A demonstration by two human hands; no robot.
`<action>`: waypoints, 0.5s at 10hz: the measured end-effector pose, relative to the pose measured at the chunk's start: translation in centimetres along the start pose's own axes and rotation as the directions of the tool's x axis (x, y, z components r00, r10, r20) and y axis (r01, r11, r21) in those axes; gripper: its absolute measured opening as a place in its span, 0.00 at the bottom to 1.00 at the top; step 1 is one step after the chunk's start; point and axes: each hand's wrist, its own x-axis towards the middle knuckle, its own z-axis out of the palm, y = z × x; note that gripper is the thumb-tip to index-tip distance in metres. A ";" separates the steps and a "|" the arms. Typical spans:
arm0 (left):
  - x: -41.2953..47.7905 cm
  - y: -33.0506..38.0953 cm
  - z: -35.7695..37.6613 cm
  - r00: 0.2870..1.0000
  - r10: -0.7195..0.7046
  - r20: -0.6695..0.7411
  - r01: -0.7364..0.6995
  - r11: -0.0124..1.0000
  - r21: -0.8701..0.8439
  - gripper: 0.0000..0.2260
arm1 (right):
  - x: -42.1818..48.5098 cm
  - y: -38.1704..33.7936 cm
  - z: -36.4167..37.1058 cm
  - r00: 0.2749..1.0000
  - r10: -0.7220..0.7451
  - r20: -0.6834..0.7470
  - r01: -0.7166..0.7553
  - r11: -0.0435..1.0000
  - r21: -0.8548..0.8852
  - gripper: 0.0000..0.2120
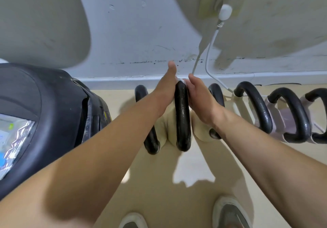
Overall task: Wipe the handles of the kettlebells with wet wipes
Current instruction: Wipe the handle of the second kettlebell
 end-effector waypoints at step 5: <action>2.0 -0.1 -0.6 0.992 -0.126 0.028 0.122 0.987 0.107 0.37 | 0.9 0.2 -1.6 0.988 0.131 0.087 -0.113 0.977 -0.183 0.29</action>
